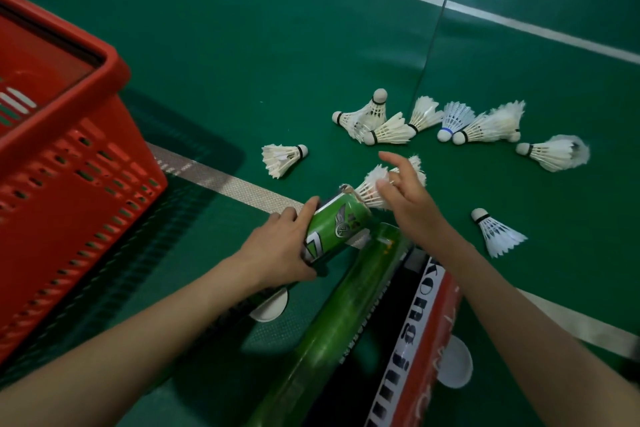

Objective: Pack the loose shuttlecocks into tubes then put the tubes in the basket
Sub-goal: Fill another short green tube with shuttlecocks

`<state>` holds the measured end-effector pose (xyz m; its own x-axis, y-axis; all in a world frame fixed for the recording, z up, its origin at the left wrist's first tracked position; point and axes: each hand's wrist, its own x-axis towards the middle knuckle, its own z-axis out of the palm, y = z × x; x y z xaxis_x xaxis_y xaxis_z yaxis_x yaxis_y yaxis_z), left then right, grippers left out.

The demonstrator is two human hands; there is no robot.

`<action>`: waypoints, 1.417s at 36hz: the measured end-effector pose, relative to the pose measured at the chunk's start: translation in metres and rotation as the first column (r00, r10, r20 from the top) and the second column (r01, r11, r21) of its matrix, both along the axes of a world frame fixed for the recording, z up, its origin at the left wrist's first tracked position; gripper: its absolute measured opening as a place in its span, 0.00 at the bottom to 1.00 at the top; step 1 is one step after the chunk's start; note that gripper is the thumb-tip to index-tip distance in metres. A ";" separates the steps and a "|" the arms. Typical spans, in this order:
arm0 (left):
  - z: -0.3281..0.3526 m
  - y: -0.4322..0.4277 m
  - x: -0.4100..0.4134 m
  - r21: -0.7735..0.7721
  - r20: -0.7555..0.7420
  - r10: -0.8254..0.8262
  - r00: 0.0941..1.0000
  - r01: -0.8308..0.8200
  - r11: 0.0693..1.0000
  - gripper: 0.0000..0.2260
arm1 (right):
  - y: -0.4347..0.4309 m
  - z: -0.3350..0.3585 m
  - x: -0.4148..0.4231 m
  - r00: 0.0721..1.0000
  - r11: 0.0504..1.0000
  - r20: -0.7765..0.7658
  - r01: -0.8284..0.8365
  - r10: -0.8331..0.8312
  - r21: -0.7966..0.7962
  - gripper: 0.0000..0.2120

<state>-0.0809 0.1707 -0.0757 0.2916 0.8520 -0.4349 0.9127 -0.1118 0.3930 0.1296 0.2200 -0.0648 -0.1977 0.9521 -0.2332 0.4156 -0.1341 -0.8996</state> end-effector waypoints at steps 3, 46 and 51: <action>0.005 -0.005 0.000 0.027 0.013 -0.006 1.000 0.005 1.000 0.50 | -0.009 0.007 -0.002 1.000 1.000 0.029 -0.007 0.008 -0.026 0.20; -0.025 0.041 0.002 0.010 0.000 0.130 0.991 -0.130 0.991 0.50 | 0.123 -0.025 0.018 0.899 0.966 0.358 0.256 -0.254 0.043 0.18; -0.030 0.042 0.003 -0.008 -0.003 0.135 0.991 -0.135 0.991 0.50 | 0.130 -0.034 0.015 0.923 0.967 0.325 0.242 -0.204 -0.079 0.15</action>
